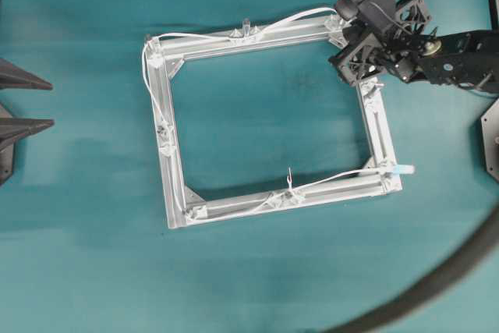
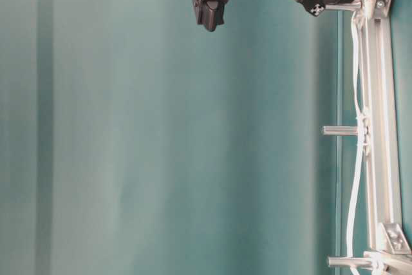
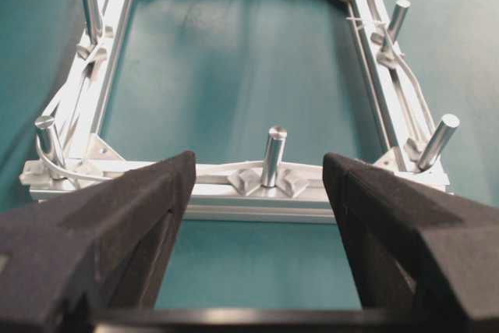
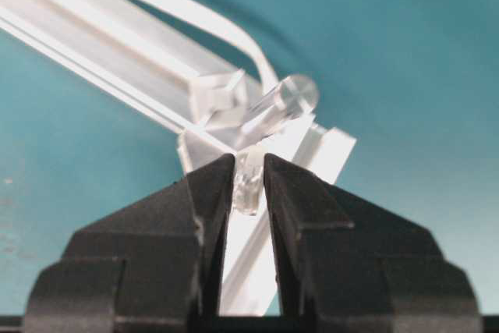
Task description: Move the cable alternately left and right between 8 pins so it hooks onto each one.
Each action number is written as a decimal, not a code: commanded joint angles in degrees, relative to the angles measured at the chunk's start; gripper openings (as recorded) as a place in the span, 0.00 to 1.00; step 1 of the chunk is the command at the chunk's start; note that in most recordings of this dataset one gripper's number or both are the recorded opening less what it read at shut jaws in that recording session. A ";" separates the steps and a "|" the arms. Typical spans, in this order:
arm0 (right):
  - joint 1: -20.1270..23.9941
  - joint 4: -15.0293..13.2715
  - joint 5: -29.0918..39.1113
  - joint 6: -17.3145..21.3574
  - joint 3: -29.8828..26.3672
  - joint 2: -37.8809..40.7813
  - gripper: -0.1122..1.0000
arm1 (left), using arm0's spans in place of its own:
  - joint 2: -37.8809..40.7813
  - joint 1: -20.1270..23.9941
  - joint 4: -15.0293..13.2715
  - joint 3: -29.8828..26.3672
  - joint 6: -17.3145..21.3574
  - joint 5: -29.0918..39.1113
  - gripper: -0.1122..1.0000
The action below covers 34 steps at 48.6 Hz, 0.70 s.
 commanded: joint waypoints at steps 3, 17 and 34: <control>0.26 0.88 -0.53 -0.18 0.35 -1.41 0.25 | 0.53 -0.09 0.18 -1.14 -0.35 -0.53 0.77; 0.26 0.88 -0.26 -0.35 0.97 -3.52 0.25 | 0.44 0.00 0.09 -1.14 -0.35 -0.53 0.77; 0.26 3.43 -0.26 -0.35 2.46 -3.52 0.33 | 0.53 -0.09 0.18 -1.14 -0.35 -0.53 0.77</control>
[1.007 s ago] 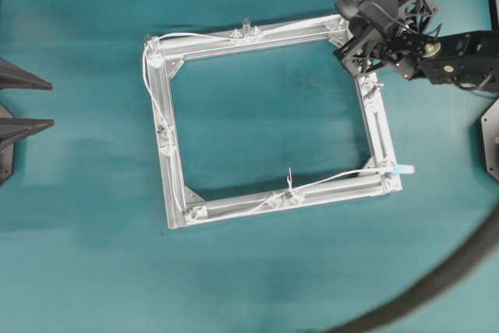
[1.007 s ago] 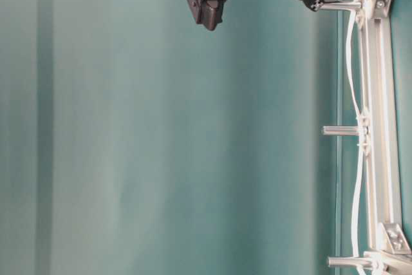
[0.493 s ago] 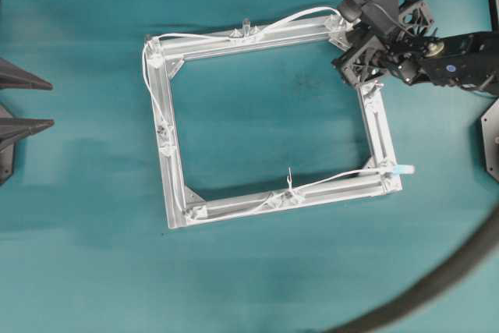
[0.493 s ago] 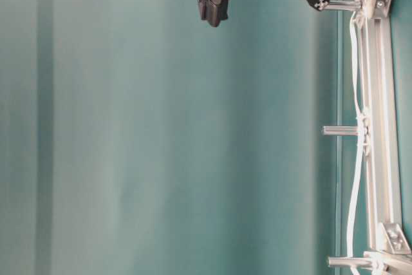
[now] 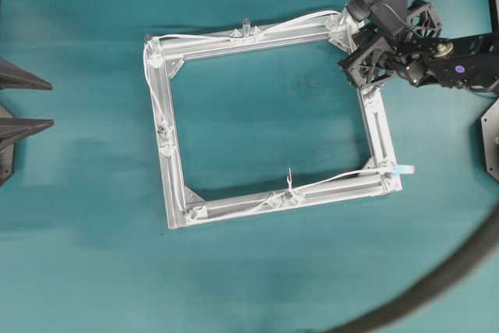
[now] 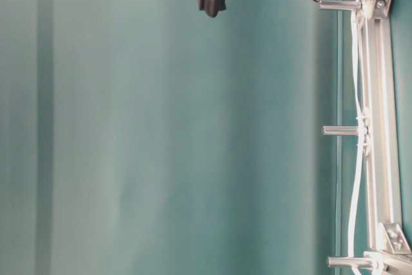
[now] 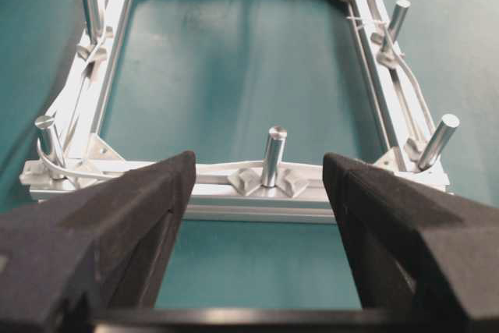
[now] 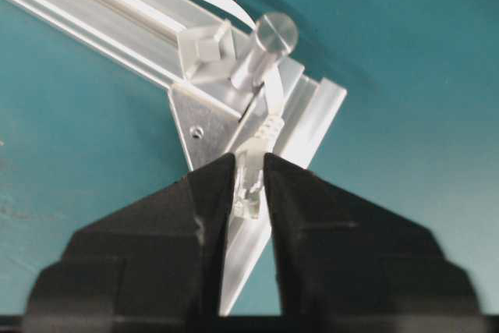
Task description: Move the cable alternately left and right between 8 pins so it hooks onto each one.
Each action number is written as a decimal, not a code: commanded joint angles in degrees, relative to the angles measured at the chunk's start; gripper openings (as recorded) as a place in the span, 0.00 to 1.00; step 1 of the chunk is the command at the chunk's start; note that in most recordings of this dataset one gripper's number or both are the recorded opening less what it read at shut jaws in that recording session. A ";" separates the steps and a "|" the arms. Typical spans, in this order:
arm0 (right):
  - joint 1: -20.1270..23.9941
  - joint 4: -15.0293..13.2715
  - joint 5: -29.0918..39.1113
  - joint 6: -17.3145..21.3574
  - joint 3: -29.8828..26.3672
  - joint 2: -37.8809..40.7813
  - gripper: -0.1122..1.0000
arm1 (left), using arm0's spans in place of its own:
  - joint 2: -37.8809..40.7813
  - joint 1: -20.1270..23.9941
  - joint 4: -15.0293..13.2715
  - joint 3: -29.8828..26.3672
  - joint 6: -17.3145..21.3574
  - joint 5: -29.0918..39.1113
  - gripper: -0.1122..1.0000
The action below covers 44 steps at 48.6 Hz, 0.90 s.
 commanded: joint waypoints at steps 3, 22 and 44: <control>0.26 0.35 0.00 -0.09 -0.18 -1.23 0.46 | 0.53 -0.09 0.09 -1.05 -0.35 -0.53 0.77; 0.26 0.35 -0.26 -1.49 -0.09 -2.55 0.61 | 0.53 0.00 0.09 -1.05 -0.35 -0.53 0.77; 1.67 0.26 -10.46 -2.29 4.04 -15.47 0.62 | 0.53 0.00 0.00 -1.05 -0.35 -0.53 0.77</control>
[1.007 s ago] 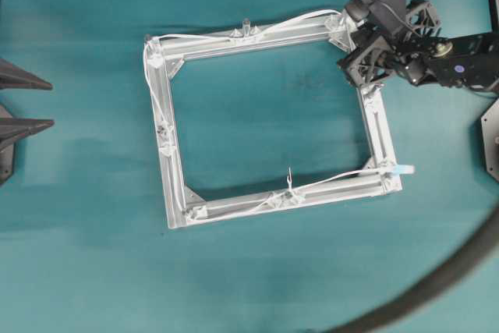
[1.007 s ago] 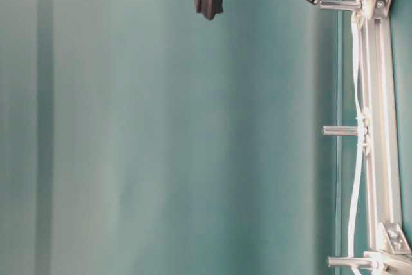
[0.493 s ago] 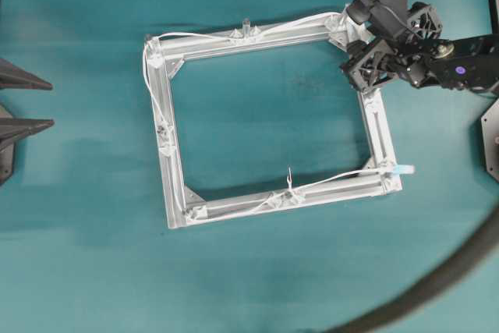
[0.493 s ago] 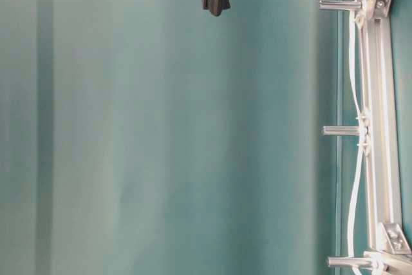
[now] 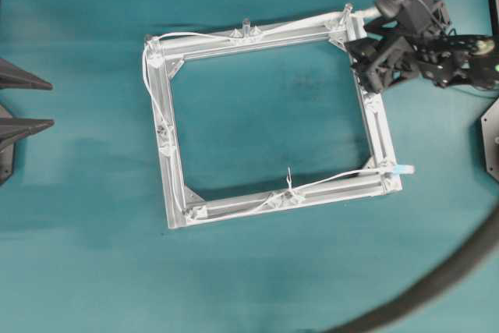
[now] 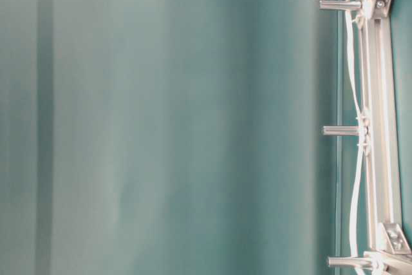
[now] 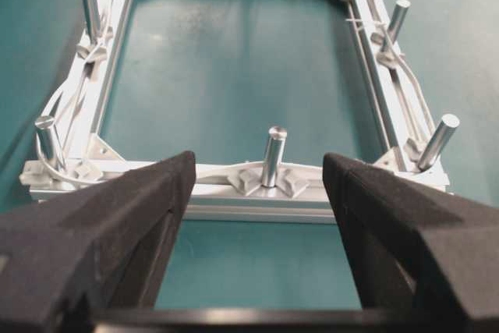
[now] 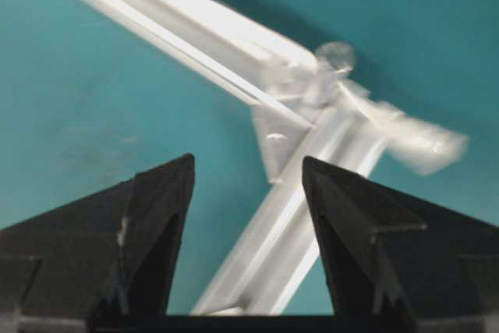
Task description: Move the cable alternately left and right between 8 pins so it hooks onto each one.
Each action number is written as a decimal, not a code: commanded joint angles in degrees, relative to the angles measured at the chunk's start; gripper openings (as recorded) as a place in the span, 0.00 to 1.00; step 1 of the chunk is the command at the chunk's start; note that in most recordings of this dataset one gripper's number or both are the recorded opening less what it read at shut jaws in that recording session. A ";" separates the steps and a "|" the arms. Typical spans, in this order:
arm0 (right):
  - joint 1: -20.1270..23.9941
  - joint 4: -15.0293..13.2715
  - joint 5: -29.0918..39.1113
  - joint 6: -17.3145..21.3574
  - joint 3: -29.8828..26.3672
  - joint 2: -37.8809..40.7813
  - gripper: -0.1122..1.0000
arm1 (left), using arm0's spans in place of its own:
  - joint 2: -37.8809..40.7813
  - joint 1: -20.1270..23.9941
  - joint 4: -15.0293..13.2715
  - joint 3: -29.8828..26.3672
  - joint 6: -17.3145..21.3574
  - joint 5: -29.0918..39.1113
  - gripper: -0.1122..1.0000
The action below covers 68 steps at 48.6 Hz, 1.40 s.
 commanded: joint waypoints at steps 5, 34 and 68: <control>0.97 0.00 -7.47 -0.09 2.72 -5.27 0.62 | 0.53 -0.18 0.18 -1.14 -0.35 -0.53 0.77; 4.13 -2.72 -10.81 -13.18 14.24 -28.04 0.61 | 0.44 -0.18 0.18 -1.14 -0.35 -0.53 0.77; 4.13 -2.64 -16.00 -18.90 23.12 -46.58 0.61 | 0.53 -0.18 0.18 -1.23 -0.35 -0.53 0.77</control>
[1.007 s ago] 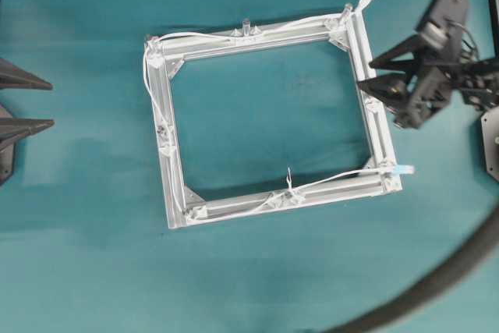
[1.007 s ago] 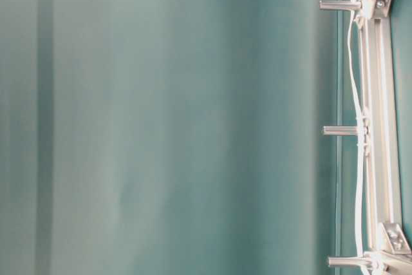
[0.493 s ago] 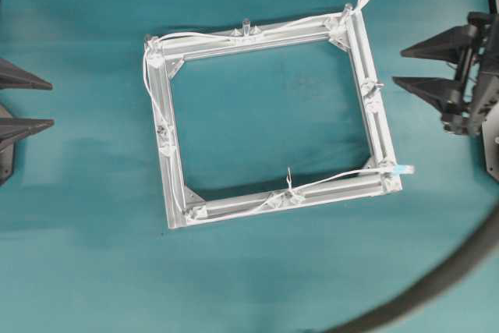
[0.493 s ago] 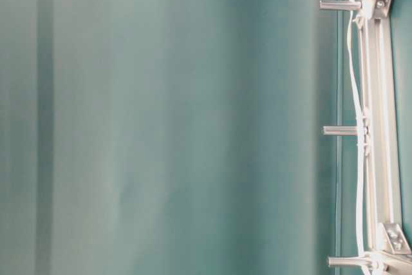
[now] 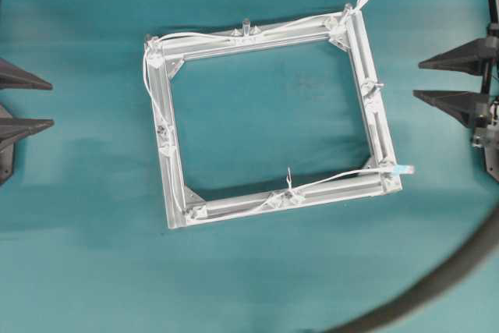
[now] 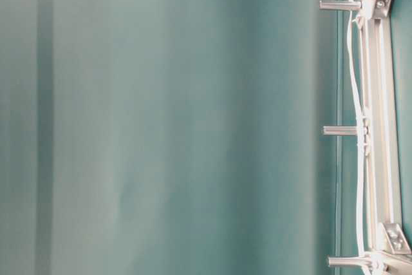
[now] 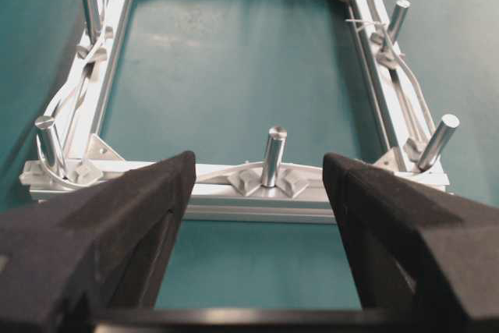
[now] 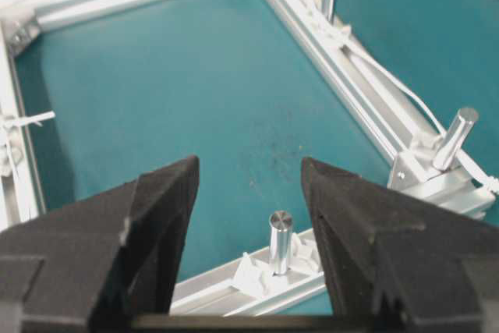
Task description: Move the cable alternately left and right between 8 pins so it hooks onto each one.
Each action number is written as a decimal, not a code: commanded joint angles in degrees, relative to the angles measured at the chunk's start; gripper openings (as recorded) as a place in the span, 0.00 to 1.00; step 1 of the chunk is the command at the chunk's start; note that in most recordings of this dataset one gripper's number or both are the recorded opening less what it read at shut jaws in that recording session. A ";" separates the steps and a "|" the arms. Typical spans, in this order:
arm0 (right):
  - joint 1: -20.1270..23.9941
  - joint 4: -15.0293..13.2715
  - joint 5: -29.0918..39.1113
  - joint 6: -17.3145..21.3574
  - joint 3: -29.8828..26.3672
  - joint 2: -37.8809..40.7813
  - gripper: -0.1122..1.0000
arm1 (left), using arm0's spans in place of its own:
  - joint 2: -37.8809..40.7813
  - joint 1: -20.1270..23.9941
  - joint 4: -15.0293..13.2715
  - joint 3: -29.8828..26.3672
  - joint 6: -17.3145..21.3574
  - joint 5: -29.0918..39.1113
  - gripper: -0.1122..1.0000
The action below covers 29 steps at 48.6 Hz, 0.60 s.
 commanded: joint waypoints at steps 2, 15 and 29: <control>0.00 -0.09 -0.18 -0.18 -0.26 -1.41 0.61 | 0.44 -0.09 0.18 -1.14 -0.35 -0.53 0.77; 0.00 0.00 -0.53 -0.09 0.44 -2.11 0.61 | 0.53 -0.18 0.18 -1.14 -0.35 -0.44 0.77; 0.09 0.00 -1.23 0.00 0.62 -1.93 0.61 | 0.44 -0.18 0.09 -1.14 -0.35 -0.44 0.77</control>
